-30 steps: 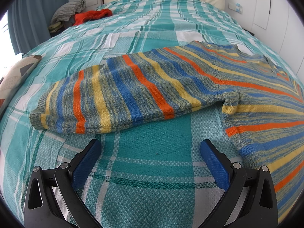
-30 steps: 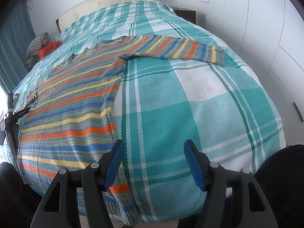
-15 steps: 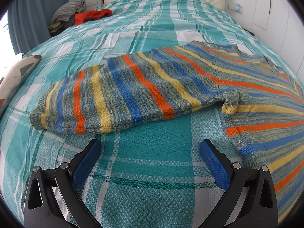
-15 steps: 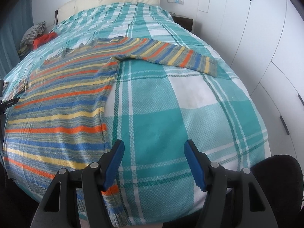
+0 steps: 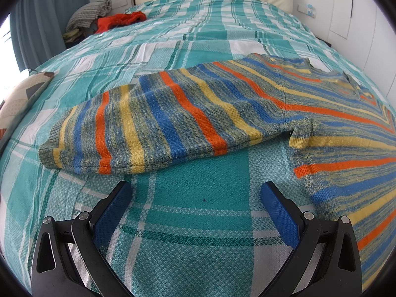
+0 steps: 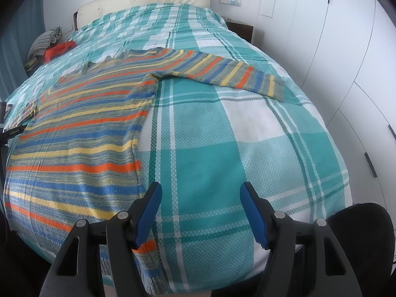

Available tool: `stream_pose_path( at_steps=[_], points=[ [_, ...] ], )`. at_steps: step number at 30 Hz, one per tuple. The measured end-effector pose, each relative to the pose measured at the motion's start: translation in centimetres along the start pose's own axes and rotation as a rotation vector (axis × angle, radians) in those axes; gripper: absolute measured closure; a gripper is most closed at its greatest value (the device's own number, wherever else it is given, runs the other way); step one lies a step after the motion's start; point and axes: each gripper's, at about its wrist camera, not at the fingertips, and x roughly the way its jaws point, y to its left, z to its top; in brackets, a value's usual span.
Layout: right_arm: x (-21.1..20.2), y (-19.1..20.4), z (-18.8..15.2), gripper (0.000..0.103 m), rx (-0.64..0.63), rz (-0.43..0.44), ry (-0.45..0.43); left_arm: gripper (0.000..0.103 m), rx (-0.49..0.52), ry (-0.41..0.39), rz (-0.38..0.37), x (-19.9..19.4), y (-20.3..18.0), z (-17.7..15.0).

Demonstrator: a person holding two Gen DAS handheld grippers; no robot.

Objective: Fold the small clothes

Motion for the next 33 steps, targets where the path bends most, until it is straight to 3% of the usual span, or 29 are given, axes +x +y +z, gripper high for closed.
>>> stream_pose_path(
  at_steps=[33],
  points=[
    [-0.44, 0.42, 0.11, 0.038, -0.015, 0.006, -0.006, 0.000, 0.000, 0.000, 0.000, 0.02, -0.07, -0.02]
  ],
)
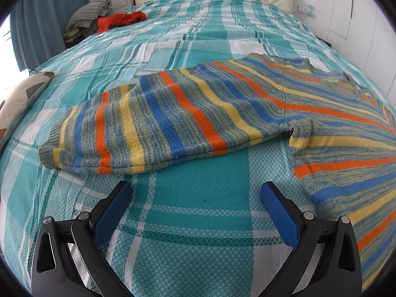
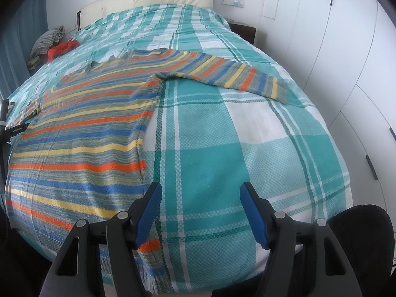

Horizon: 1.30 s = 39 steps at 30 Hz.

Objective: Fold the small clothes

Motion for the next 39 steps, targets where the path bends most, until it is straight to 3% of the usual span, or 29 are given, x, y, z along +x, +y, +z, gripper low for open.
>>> stream_pose_path(
  at_steps=[39],
  points=[
    [0.15, 0.37, -0.16, 0.038, -0.012, 0.005, 0.007, 0.000, 0.000, 0.000, 0.000, 0.01, 0.06, 0.03]
  ],
)
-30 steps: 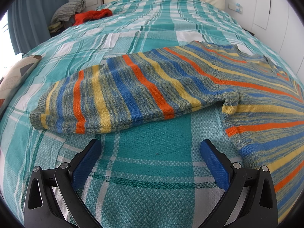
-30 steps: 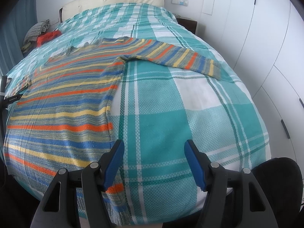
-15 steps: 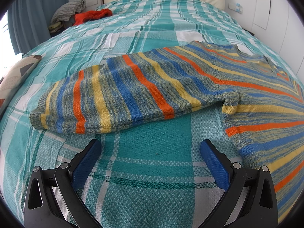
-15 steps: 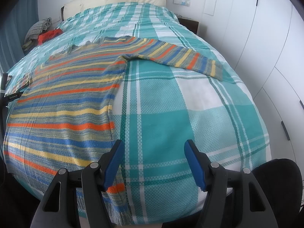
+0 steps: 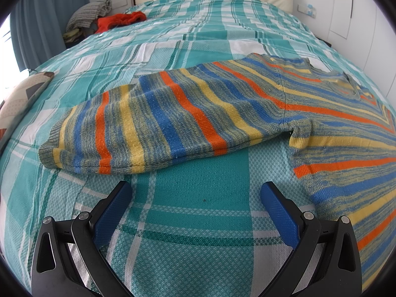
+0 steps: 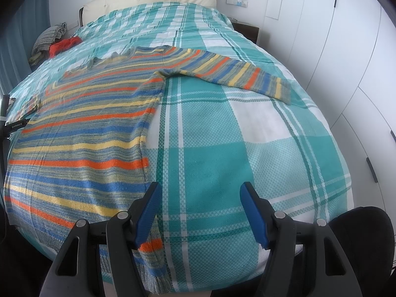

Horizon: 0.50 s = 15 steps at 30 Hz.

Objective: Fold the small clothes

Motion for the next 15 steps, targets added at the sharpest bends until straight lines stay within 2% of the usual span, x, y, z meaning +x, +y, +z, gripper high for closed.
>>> stream_pose_path(
  at_steps=[15],
  points=[
    [0.26, -0.22, -0.13, 0.038, 0.000, 0.001, 0.001, 0.000, 0.000, 0.000, 0.000, 0.01, -0.01, 0.00]
  ],
)
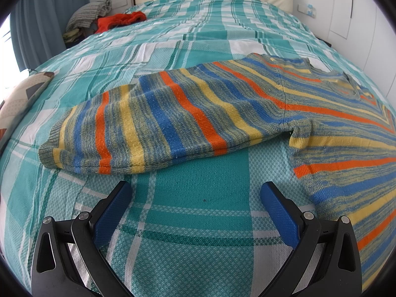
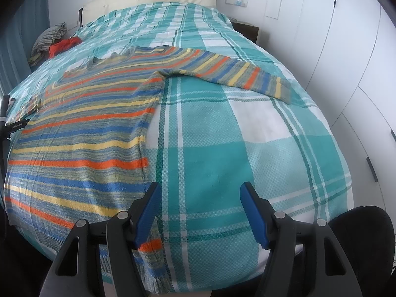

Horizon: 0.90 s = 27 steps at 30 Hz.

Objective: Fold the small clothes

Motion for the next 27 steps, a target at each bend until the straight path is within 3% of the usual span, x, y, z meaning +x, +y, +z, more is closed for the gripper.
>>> stream_pose_path(
  at_steps=[27],
  points=[
    [-0.14, 0.14, -0.01, 0.038, -0.004, 0.000, -0.004, 0.000, 0.000, 0.000, 0.000, 0.02, -0.04, -0.02]
  ],
)
